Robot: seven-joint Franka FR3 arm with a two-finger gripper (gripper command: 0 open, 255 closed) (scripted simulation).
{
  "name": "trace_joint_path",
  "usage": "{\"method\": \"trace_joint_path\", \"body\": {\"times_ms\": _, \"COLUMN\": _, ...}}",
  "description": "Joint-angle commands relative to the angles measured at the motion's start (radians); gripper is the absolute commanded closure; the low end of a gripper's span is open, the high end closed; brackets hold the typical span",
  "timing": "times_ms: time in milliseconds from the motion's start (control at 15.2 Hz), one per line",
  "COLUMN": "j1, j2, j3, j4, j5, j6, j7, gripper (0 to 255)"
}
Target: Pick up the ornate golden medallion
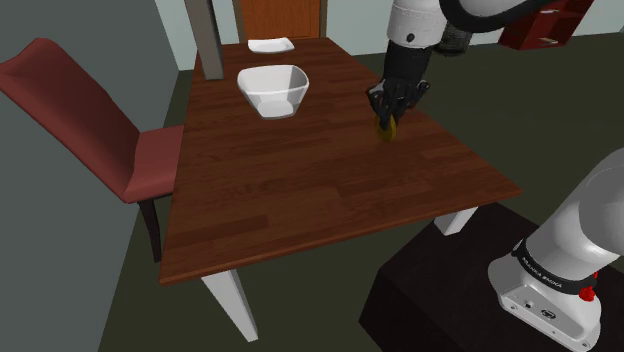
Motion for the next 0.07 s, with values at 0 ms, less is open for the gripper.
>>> {"method": "trace_joint_path", "body": {"times_ms": 0, "j1": 0.000, "j2": 0.000, "j3": 0.000, "j4": 0.008, "j5": 0.000, "j6": -0.008, "j7": 0.001, "gripper": 255}}
